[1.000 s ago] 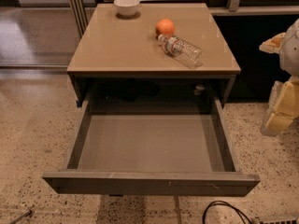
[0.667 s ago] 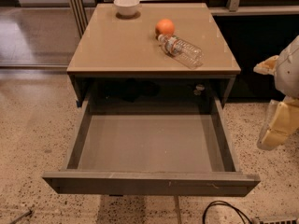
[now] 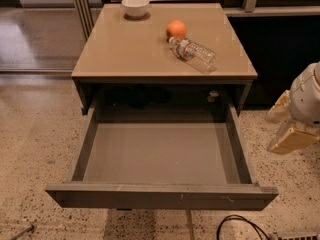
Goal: Close top drawer
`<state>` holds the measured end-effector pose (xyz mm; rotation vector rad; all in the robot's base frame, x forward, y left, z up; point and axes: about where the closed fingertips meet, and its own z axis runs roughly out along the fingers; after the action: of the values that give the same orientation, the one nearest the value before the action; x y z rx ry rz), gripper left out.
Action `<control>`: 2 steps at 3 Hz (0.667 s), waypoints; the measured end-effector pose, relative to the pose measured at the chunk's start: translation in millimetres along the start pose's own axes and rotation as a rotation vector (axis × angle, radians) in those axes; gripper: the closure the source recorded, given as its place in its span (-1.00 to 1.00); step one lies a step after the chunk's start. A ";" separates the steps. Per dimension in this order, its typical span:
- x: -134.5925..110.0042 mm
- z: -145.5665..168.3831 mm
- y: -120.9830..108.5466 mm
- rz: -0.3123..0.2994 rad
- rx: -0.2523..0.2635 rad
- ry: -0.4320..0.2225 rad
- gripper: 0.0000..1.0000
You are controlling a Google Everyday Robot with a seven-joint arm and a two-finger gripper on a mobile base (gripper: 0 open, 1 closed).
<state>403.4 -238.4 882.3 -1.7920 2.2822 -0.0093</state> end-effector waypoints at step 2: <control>0.0 0.0 0.0 0.000 0.000 0.000 0.91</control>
Offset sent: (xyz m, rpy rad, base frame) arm 0.0000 0.0000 0.0000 0.0000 0.0000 0.0000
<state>403.3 -238.4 882.3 -1.7920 2.2822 -0.0093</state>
